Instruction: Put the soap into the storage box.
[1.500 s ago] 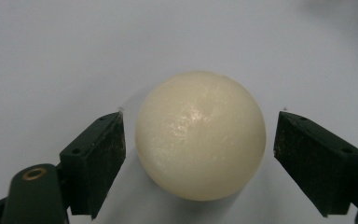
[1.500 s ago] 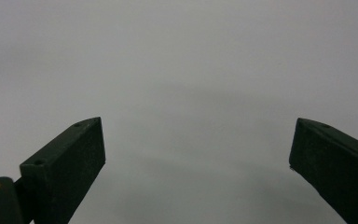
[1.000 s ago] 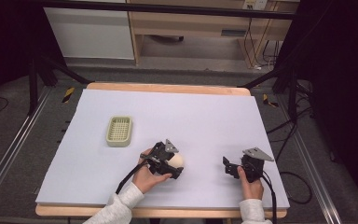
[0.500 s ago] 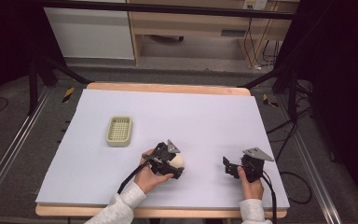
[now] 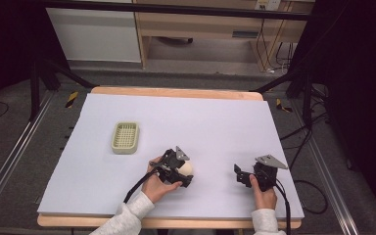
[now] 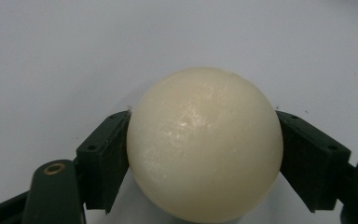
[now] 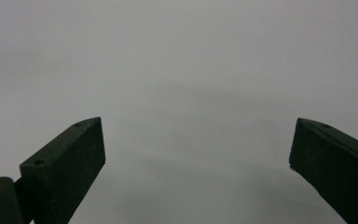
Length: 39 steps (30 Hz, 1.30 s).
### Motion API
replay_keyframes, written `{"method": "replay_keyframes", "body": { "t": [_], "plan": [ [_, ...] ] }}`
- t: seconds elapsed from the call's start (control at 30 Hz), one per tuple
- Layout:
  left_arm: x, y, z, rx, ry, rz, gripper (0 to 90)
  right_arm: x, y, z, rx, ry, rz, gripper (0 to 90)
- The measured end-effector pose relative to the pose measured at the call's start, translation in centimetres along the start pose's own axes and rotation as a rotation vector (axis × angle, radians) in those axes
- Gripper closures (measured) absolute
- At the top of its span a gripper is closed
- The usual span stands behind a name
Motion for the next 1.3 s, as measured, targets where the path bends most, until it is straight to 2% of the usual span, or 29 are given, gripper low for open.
{"method": "replay_keyframes", "body": {
  "t": [0.33,0.6,1.3],
  "plan": [
    [-0.7,0.4,-1.4,0.002,-0.037,-0.023,22.9,0.0,0.0,0.0,0.000,-0.001,0.000,3.8],
    [-0.9,0.7,-2.7,0.007,-0.050,-0.018,22.9,0.0,0.0,0.0,0.000,-0.001,0.000,3.8],
    [-0.9,2.8,-5.4,-0.027,-0.084,-0.047,22.9,0.0,0.0,0.0,0.000,-0.001,0.002,3.8]
  ]
}}
Point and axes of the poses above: each handheld gripper's, and its own axes: z roughly forward along the jaws, x roughly out of its underside, y roughly to its left, the point moved 9 cm from there along z, roughly forward along the jaws, and after that the axes turned 12 degrees about -y, right-handed, at the moved point
